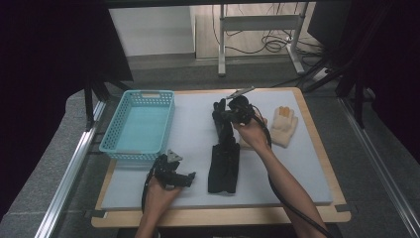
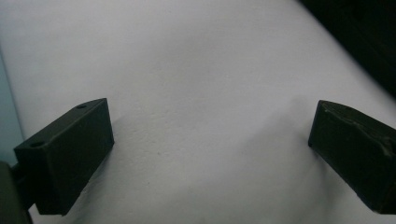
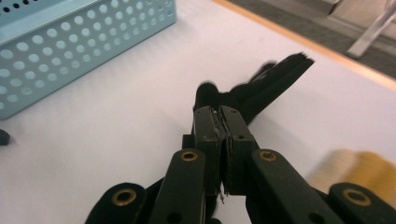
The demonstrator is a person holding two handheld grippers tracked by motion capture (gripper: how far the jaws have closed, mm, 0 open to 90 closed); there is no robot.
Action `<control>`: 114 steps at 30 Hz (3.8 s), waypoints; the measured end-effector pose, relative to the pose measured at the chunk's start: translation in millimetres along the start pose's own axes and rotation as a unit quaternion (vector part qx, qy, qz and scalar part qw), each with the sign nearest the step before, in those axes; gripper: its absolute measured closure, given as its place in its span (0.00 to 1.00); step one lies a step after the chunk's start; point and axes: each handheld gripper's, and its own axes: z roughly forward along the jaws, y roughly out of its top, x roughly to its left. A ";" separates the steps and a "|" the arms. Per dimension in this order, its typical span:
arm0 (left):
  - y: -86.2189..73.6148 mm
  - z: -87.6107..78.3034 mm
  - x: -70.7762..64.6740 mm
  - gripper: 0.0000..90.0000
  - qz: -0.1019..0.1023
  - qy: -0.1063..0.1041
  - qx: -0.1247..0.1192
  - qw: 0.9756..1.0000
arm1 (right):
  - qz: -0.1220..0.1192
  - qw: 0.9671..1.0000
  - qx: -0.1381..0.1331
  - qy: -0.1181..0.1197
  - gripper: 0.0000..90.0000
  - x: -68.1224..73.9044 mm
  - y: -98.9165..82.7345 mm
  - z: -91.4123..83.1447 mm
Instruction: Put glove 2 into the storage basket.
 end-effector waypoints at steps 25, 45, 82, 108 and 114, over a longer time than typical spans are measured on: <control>0.1 -0.1 -0.2 0.01 -0.001 0.000 0.000 1.000 | -0.026 0.999 0.015 0.044 0.70 24.1 -8.7 58.4; 0.0 0.0 -0.3 0.01 -0.001 0.000 0.000 1.000 | -0.044 0.994 0.045 0.094 0.90 21.8 -23.4 109.2; 0.0 0.2 -0.5 0.01 -0.002 0.000 -0.003 1.000 | 0.061 0.997 -0.034 0.042 0.96 57.2 -28.7 -48.0; 0.0 0.2 -0.4 0.01 -0.002 0.000 -0.002 1.000 | 0.129 0.991 -0.011 0.019 0.96 76.4 -103.7 -41.5; 0.0 -0.1 -0.3 0.01 0.000 0.000 0.000 1.000 | 0.114 0.993 -0.005 0.009 0.90 78.9 -118.4 -24.2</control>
